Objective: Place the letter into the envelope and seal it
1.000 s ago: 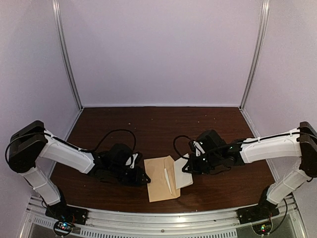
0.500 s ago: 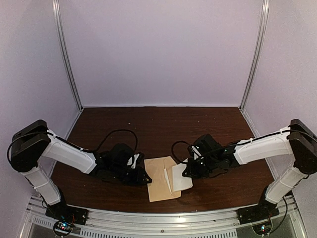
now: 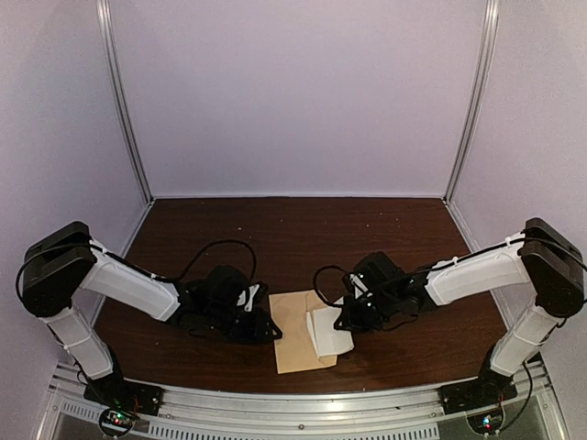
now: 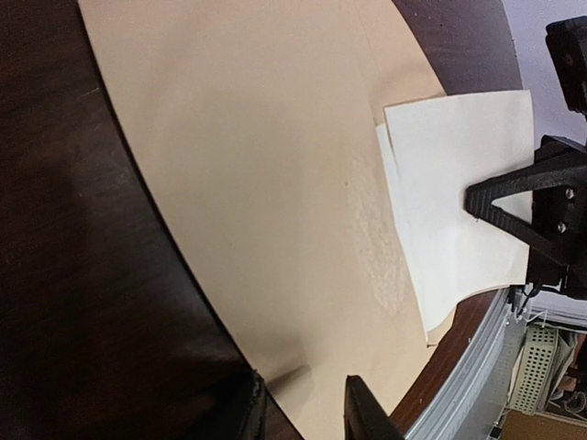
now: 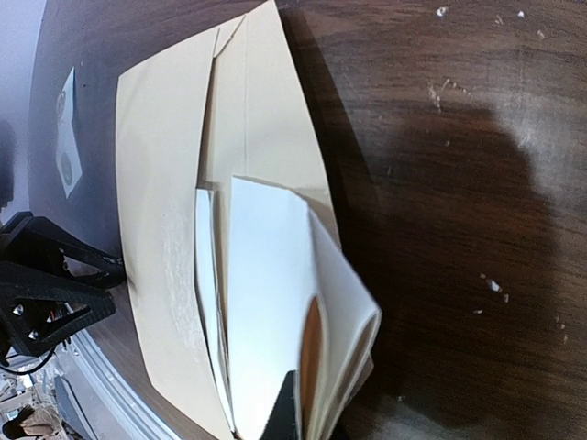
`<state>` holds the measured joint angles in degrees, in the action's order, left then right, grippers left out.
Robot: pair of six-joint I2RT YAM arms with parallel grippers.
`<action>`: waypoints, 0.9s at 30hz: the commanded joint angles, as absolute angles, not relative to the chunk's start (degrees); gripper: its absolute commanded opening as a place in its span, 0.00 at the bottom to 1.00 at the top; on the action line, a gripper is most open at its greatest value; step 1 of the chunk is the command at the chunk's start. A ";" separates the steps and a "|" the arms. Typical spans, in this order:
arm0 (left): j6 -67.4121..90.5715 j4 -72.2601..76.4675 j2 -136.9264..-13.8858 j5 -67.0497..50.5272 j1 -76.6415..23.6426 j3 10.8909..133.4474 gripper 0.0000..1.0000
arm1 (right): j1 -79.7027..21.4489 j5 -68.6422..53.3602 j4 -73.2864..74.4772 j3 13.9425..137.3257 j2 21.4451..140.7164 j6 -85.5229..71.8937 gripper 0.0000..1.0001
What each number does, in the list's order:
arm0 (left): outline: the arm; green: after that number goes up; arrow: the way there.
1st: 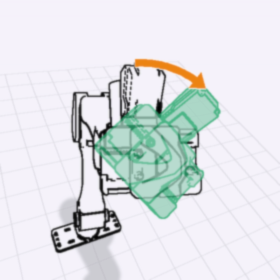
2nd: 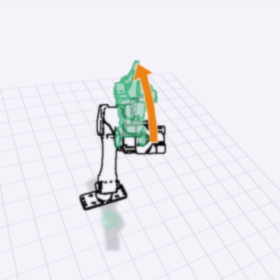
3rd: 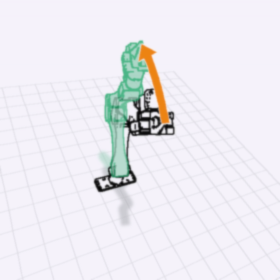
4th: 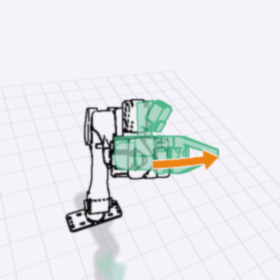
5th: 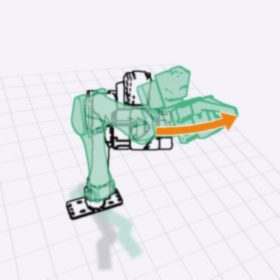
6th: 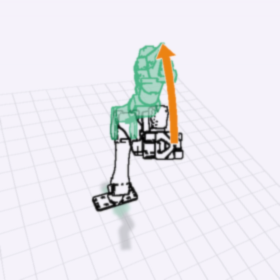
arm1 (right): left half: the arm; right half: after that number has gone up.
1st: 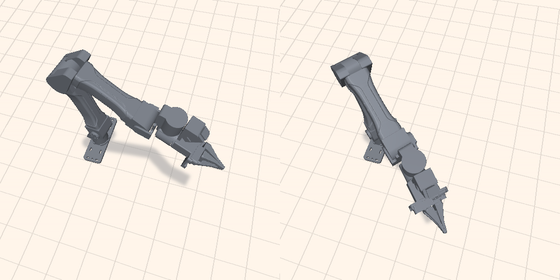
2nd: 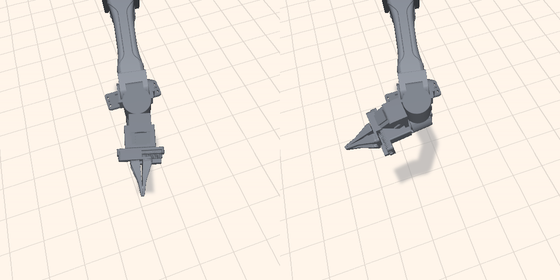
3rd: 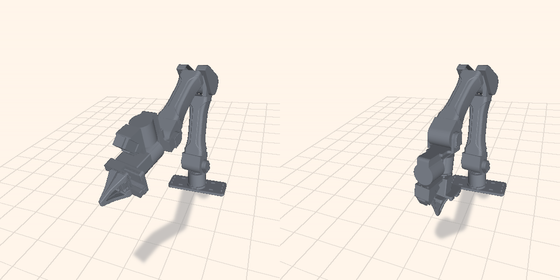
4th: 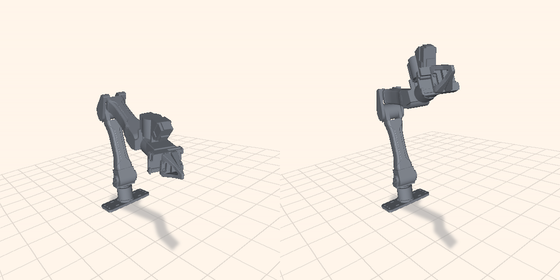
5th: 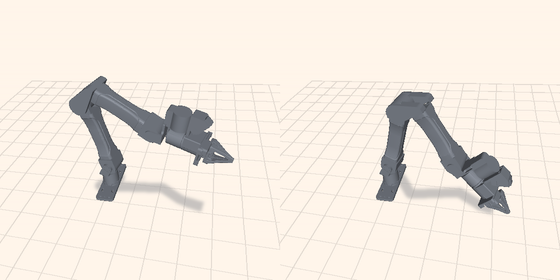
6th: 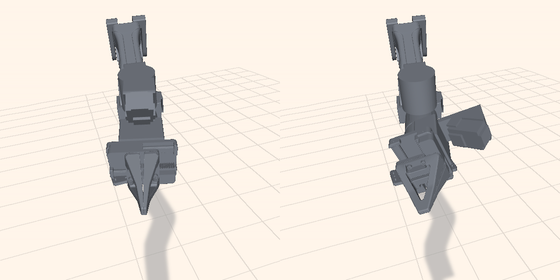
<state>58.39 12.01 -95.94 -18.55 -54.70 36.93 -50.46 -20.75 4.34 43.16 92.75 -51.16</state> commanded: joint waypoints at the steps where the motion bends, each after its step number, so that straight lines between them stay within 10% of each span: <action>1: 57.70 11.95 -97.46 -19.23 -54.40 37.79 0.31 | -50.96 -21.71 2.51 44.29 94.25 -50.51 0.00; 27: 57.45 13.07 -99.43 -20.90 -54.40 39.17 0.28 | -51.93 -26.41 -4.44 46.87 100.15 -51.61 0.00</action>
